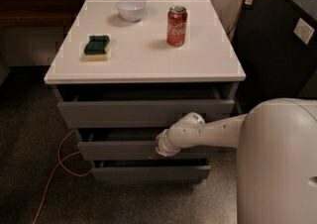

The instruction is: Place coke can into middle drawer

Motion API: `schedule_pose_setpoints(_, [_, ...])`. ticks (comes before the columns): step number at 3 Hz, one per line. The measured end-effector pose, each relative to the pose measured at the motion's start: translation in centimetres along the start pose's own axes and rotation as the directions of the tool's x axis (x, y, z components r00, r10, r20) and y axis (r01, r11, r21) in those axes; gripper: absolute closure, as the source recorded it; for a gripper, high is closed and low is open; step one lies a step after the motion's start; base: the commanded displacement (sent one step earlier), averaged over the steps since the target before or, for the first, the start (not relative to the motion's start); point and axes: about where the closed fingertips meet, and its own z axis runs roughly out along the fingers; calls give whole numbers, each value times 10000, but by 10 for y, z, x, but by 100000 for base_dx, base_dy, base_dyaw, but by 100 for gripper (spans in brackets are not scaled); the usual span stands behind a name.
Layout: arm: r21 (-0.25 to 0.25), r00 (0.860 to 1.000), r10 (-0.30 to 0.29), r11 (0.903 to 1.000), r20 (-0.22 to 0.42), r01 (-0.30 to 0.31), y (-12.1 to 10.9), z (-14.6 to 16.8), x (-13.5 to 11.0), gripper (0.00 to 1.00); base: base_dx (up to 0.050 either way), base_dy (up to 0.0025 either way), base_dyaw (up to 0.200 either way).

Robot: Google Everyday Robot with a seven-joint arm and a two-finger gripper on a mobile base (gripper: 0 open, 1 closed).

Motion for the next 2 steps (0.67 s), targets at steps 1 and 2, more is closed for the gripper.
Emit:
schedule_pose_setpoints(1, [0,10000,0,10000,0,0,0,0,0,100,0,0,0])
schedule_pose_setpoints(2, [-1,10000,0,10000,0,0,0,0,0,100,0,0,0])
